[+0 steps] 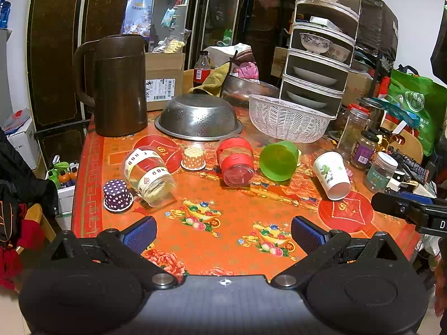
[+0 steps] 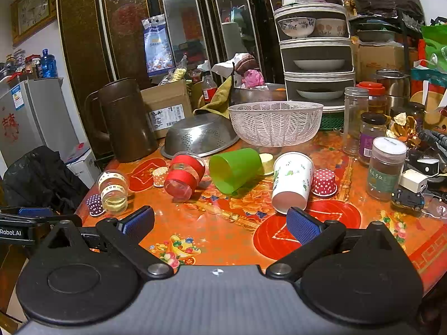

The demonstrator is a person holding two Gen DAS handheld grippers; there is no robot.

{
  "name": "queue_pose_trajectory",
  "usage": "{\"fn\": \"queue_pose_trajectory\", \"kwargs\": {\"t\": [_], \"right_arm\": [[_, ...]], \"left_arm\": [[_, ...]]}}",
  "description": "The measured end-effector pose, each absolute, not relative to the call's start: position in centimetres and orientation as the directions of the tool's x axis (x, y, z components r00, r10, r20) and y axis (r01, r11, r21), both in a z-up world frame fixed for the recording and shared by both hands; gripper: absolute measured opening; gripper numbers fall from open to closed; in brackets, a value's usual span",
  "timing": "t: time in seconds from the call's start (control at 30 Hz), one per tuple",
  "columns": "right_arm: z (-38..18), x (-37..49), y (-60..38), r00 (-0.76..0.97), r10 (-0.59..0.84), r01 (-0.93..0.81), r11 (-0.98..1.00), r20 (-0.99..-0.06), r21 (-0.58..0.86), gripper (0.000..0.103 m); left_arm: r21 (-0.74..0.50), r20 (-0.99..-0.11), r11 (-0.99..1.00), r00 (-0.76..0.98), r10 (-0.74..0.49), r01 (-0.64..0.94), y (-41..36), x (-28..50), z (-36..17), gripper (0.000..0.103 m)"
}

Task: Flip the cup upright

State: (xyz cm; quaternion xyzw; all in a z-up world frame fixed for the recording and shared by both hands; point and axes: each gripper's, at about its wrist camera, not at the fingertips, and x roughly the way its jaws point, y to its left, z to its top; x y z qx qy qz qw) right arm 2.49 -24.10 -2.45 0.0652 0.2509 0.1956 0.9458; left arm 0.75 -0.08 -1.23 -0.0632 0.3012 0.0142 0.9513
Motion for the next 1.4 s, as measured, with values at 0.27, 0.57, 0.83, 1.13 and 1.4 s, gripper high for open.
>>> {"fn": "queue_pose_trajectory", "kwargs": {"t": [0.27,0.57,0.83,1.13,1.4], "right_arm": [[-2.49,2.55,-23.95,0.793,0.410,-0.344,0.912,-0.450,0.223,0.102],[-2.49,2.50,-24.01,0.792,0.413,-0.348,0.910,-0.450,0.223,0.102],[-2.42,2.48,-23.98,0.791,0.415,-0.349,0.910,-0.449,0.225,0.102],[-2.46,2.44,-23.92,0.792,0.416,-0.351,0.909,-0.448,0.224,0.102],[-2.60,2.34,-23.76,0.790,0.416,-0.351,0.909,-0.450,0.225,0.102]], "left_arm": [[-0.114,-0.575,0.991,0.818,-0.011,-0.067,0.02,0.73,-1.23,0.103],[-0.114,-0.574,0.991,0.819,-0.010,-0.068,-0.01,0.83,-1.21,0.103],[-0.115,-0.574,0.991,0.819,-0.011,-0.068,-0.03,0.84,-1.21,0.103],[-0.116,-0.574,0.991,0.819,-0.010,-0.069,-0.05,0.78,-1.21,0.103],[-0.117,-0.575,0.991,0.818,-0.010,-0.070,0.01,0.72,-1.26,0.103]]}}
